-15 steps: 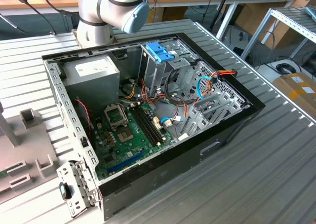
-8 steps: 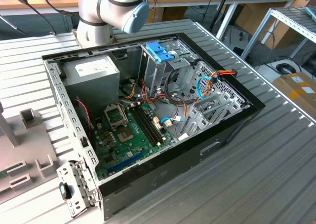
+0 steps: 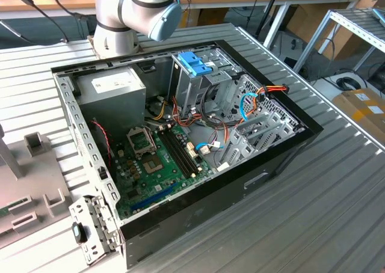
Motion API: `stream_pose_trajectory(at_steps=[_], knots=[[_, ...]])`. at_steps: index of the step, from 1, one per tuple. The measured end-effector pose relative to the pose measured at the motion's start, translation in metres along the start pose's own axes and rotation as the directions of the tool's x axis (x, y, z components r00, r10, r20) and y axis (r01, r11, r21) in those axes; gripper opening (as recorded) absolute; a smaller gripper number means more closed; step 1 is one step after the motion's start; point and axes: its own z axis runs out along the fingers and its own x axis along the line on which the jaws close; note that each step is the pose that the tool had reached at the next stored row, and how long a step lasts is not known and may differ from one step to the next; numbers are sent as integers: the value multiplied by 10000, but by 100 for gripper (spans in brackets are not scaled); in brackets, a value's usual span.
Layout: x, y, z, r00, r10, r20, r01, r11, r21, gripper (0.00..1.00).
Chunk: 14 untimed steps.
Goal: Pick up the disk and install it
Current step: 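Pick up the disk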
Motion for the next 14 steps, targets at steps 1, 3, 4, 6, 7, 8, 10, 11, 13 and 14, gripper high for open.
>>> stream_pose_trajectory(at_steps=[1, 3, 4, 6, 7, 8, 10, 11, 13, 14], knots=[[0, 0, 3, 10000, 0, -1, 0, 10000, 0, 55], [1, 0, 14, 10000, 0, 0, 0, 10000, 0, 55], [1, 0, 20, 10000, 0, 0, 0, 10000, 0, 55], [1, -1, 29, 10000, 0, 0, 0, 10000, 0, 55], [2, -1, 33, 10000, 0, 0, 0, 10000, 0, 55], [2, -1, 38, 10000, 0, 1, 0, 10000, 0, 55], [3, -1, 55, 10000, 0, 3, 0, 10000, 0, 55], [3, -1, 61, 10000, 0, 4, 0, 10000, 0, 55], [4, -1, 73, 10000, 0, 6, 0, 10000, 0, 55], [4, -2, 79, 10000, 0, 7, 0, 10000, -1, 55]])
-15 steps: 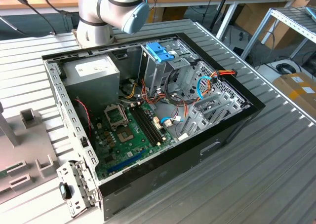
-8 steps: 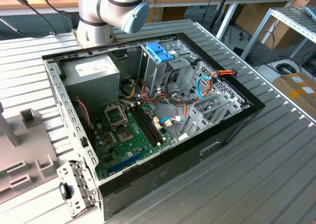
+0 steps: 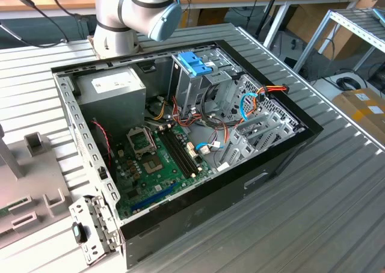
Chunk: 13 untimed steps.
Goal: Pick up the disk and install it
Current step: 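Pick up the disk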
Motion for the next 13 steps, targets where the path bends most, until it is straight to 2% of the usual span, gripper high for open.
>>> stream_pose_trajectory(at_steps=[7, 13], knots=[[2, -1, 50, 10000, -1, 2, 1, 10000, -1, 55], [-84, 14, 90, 10000, 0, 2, 0, 10000, -1, 55]])
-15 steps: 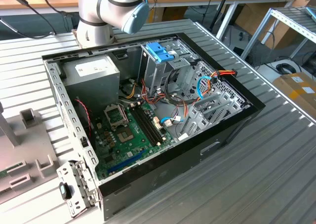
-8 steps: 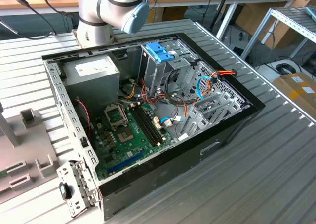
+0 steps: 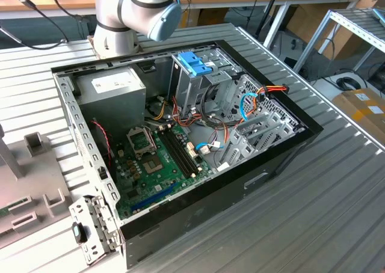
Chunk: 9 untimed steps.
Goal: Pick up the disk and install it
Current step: 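Pick up the disk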
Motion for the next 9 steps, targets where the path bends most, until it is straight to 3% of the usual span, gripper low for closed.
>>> stream_pose_trajectory(at_steps=[9], knots=[[-76, 81, 79, 10000, -1, 9, 1, 10000, -1, 55]])
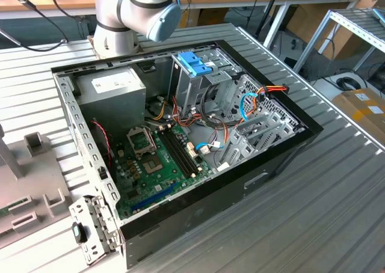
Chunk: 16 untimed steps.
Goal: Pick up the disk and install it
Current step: 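Pick up the disk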
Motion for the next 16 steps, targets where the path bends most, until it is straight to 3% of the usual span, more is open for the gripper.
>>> stream_pose_trajectory(at_steps=[7, 16], knots=[[-22, 76, 68, 10000, 0, 4, 0, 10000, 1, 55], [-23, 105, 155, 10000, -1, 3, 1, 10000, 1, 55]])
